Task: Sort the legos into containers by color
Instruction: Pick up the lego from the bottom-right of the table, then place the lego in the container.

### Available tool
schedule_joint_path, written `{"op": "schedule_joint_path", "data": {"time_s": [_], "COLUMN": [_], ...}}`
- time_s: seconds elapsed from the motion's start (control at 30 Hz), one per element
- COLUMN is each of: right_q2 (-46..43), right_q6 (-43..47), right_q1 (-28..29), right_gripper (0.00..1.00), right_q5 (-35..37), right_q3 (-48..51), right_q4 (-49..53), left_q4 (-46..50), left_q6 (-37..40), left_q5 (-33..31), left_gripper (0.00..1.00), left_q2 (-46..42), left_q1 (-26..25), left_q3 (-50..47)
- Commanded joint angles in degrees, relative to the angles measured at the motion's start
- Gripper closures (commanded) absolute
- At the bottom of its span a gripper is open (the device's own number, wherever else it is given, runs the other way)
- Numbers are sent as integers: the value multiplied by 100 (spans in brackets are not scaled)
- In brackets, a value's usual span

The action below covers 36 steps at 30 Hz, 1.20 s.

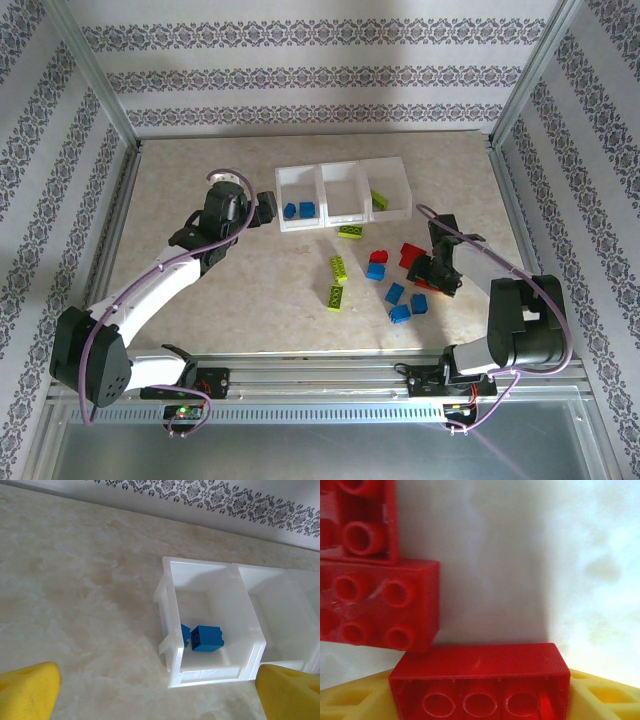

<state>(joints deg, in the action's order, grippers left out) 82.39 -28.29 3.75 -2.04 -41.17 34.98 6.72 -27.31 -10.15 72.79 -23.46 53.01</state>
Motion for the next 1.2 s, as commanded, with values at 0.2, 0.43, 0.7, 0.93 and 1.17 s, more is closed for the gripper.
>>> {"op": "schedule_joint_path", "data": {"time_s": [0.2, 0.43, 0.7, 0.93, 1.17], "right_q2": [-367, -698, 235, 1856, 2982], "right_q6": [-126, -245, 88, 728, 1176], "right_q1": [364, 928, 1884, 2409, 2456], "right_gripper": [34, 36, 37, 37, 37], "right_q5": [297, 590, 1056, 1554, 1857], "right_q3": [-337, -857, -2479, -4347, -5490], "right_q4": [221, 316, 427, 802, 756], "left_q4": [-87, -73, -12, 82, 209], "left_q6": [-44, -60, -82, -88, -98], "left_q5": [-35, -48, 11, -5, 36], "left_gripper": [0, 0, 0, 0, 0], "left_q2": [-137, -273, -344, -542, -657], "left_q1": [139, 163, 175, 213, 250], "left_q3": [-146, -254, -337, -421, -464]}}
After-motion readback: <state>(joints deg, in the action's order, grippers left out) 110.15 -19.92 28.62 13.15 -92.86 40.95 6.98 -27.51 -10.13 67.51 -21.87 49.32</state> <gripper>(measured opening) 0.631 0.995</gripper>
